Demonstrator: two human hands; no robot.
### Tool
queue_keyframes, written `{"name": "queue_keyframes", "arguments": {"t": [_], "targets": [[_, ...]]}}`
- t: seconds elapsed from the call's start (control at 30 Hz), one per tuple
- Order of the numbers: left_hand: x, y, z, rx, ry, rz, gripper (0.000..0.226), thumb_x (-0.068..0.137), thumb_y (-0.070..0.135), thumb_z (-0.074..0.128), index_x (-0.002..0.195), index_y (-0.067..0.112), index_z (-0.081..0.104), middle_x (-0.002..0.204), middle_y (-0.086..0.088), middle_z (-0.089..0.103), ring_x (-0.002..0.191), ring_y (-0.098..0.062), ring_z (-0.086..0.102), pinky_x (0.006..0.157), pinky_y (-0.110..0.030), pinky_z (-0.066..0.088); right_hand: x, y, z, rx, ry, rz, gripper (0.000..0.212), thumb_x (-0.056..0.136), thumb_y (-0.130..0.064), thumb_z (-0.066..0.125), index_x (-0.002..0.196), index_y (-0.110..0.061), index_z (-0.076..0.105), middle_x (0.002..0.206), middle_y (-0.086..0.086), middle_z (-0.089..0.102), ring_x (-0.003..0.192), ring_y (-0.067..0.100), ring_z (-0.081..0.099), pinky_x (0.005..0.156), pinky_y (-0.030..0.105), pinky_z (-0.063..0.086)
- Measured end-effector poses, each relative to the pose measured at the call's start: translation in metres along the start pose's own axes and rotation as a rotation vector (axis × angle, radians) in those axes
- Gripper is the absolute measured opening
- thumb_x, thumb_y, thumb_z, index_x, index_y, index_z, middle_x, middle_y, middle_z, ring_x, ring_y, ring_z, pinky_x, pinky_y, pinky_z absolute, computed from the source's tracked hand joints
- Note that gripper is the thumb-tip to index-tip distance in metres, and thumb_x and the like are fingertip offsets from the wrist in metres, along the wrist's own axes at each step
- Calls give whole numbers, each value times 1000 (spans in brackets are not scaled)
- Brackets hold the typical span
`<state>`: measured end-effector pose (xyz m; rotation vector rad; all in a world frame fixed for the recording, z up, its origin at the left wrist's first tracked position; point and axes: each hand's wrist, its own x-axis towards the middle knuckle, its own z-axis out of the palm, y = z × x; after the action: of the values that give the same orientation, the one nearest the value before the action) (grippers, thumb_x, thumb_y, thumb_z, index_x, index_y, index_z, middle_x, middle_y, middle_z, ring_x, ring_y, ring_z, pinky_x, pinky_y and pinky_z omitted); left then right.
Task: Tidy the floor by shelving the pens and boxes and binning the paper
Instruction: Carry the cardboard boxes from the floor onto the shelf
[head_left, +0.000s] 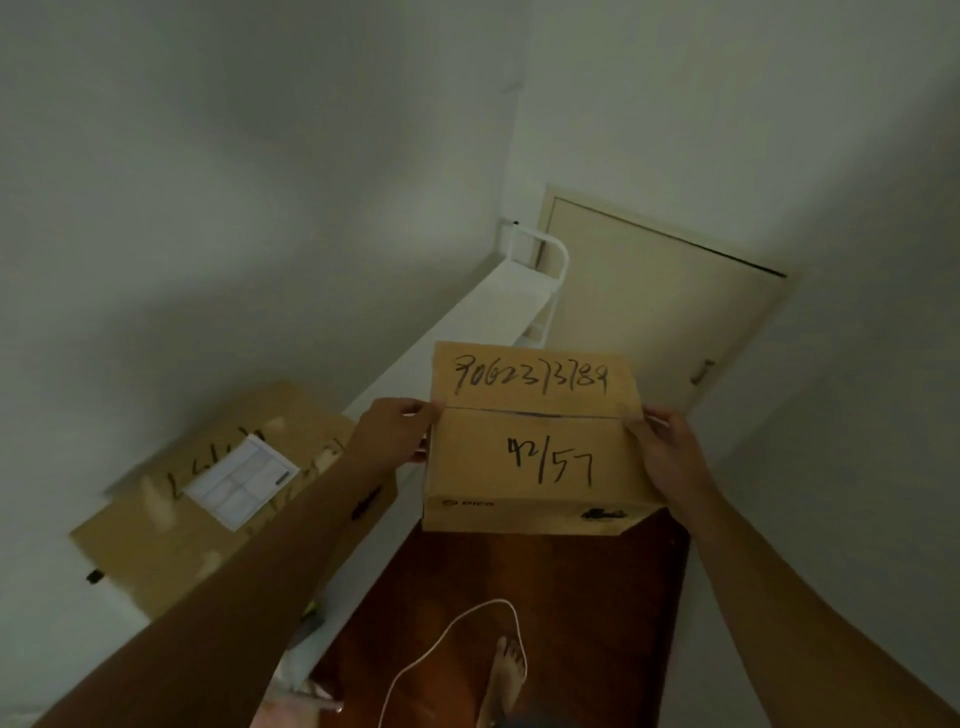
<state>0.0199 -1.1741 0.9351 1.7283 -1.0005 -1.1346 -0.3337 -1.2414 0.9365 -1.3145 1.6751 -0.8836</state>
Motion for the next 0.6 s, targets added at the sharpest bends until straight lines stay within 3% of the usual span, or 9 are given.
{"name": "queue_keyframes", "arguments": {"t": [0.2, 0.27, 0.4, 0.53, 0.6], "targets": [[69, 15, -8, 50, 80, -90, 43, 109, 37, 61, 128, 0, 72, 108, -14, 76, 92, -27, 77, 68, -30, 62, 112, -36, 36, -10, -192, -12, 33, 102, -37, 64, 133, -32, 56, 135, -5, 63, 109, 14, 63, 85, 40, 51], [92, 15, -8, 30, 143, -136, 42, 110, 36, 59, 129, -1, 71, 112, -15, 75, 94, -28, 75, 72, -34, 63, 151, -53, 50, -35, -284, -15, 35, 102, -37, 64, 135, -36, 56, 135, -5, 62, 112, 19, 63, 87, 43, 54], [119, 6, -4, -4, 241, -183, 45, 111, 36, 56, 137, 1, 66, 118, -14, 70, 93, -25, 72, 72, -35, 62, 204, -77, 81, -109, -382, -85, 40, 103, -35, 62, 142, -33, 55, 132, -3, 58, 103, 11, 60, 73, 31, 47], [139, -9, -8, -33, 334, -257, 54, 110, 39, 57, 153, 7, 54, 119, -10, 64, 89, -24, 73, 82, -47, 66, 250, -89, 122, -209, -498, -122, 49, 103, -37, 61, 150, -34, 51, 143, -3, 55, 112, 19, 61, 80, 36, 49], [155, -13, -14, -61, 349, -283, 56, 109, 42, 58, 154, 9, 54, 115, -10, 68, 88, -27, 76, 81, -46, 67, 273, -95, 141, -259, -540, -141, 55, 103, -39, 61, 155, -34, 48, 151, -1, 51, 121, 23, 59, 88, 39, 49]]}}
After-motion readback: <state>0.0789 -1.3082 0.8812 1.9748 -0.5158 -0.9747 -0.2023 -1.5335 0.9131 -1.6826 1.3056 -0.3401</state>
